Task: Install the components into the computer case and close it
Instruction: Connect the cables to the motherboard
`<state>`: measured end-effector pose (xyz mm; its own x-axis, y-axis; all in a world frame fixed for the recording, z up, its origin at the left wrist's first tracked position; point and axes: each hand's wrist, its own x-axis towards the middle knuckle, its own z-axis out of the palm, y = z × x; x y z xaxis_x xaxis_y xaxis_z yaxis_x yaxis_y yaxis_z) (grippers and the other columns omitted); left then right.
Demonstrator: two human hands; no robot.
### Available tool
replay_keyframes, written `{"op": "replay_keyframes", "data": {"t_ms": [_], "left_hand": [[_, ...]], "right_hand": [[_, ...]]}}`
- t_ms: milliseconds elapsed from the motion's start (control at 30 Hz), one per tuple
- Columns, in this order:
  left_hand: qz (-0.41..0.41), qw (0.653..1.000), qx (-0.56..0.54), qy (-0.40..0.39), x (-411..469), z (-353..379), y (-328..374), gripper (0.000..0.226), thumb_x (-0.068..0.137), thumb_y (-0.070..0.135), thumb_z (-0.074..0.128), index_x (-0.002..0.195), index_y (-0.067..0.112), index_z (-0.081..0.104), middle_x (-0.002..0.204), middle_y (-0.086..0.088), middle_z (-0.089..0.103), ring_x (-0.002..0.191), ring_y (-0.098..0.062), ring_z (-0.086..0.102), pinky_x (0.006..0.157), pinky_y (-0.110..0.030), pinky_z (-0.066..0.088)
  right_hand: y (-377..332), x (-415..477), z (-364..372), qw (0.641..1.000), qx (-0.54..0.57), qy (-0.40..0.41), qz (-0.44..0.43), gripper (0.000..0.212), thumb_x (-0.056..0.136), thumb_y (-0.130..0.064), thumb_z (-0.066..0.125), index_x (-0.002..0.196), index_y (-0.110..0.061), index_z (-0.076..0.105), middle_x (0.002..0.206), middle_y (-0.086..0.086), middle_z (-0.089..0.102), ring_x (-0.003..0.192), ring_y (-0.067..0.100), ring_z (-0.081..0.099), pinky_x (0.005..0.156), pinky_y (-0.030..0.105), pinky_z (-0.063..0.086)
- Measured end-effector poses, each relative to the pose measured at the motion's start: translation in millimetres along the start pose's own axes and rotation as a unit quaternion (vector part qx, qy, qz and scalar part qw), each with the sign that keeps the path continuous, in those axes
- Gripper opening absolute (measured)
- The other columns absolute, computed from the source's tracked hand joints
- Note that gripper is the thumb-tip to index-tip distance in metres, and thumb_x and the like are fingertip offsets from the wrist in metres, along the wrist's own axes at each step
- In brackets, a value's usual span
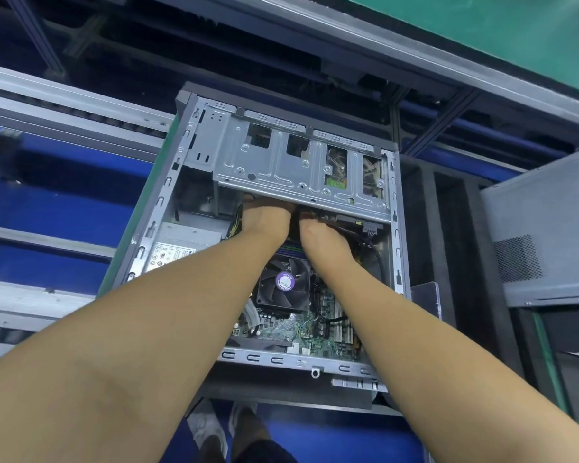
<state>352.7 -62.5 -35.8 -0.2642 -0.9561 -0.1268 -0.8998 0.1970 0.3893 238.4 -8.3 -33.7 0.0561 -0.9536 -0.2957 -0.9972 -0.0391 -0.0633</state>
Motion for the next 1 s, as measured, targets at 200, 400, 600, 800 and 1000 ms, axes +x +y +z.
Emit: {"op": "replay_keyframes", "data": {"t_ms": [200,400,600,800,1000], "left_hand": [[0.012,0.999,0.039,-0.009,-1,4,-3,0.017,0.087,0.011,0.052,0.087,0.024,0.042,0.079,0.002,0.043,0.084,-0.024,0.04,0.079,-0.033,0.024],[-0.008,0.999,0.019,-0.034,1,4,-5,0.014,0.086,0.015,0.052,0.089,0.027,0.045,0.086,0.002,0.051,0.095,-0.026,0.05,0.083,-0.033,0.028],[-0.034,0.996,0.046,-0.066,11,3,-4,0.024,0.086,0.034,0.055,0.11,0.03,0.053,0.122,0.0,0.059,0.119,-0.029,0.049,0.093,-0.036,0.032],[-0.004,0.998,0.062,-0.023,5,5,-3,0.024,0.084,0.027,0.057,0.107,0.028,0.055,0.112,0.001,0.061,0.113,-0.029,0.052,0.084,-0.036,0.027],[0.011,0.995,0.04,-0.087,0,0,-5,0.021,0.086,0.012,0.06,0.107,0.015,0.063,0.111,-0.011,0.063,0.102,-0.033,0.061,0.083,-0.04,0.044]], "right_hand": [[-3,2,0,1.0,0.0,-0.005,0.006,0.028,0.095,0.011,0.043,0.12,-0.001,0.048,0.087,0.009,0.047,0.078,0.032,0.052,0.066,0.044,0.042],[-2,8,-2,1.0,0.004,-0.02,0.004,0.028,0.098,0.008,0.042,0.123,0.003,0.053,0.088,0.015,0.057,0.089,0.038,0.067,0.065,0.044,0.043],[0,13,1,1.0,-0.003,-0.013,0.004,0.025,0.097,0.007,0.045,0.118,0.002,0.056,0.07,0.005,0.049,0.067,0.027,0.05,0.061,0.039,0.039],[1,14,7,0.999,0.026,-0.002,0.021,0.023,0.097,0.005,0.044,0.117,0.004,0.054,0.064,0.005,0.041,0.071,0.033,0.061,0.059,0.038,0.037],[1,16,12,0.999,-0.008,0.013,0.041,0.019,0.101,-0.003,0.05,0.119,-0.001,0.052,0.06,0.003,0.036,0.048,0.017,0.03,0.045,0.029,0.018]]}}
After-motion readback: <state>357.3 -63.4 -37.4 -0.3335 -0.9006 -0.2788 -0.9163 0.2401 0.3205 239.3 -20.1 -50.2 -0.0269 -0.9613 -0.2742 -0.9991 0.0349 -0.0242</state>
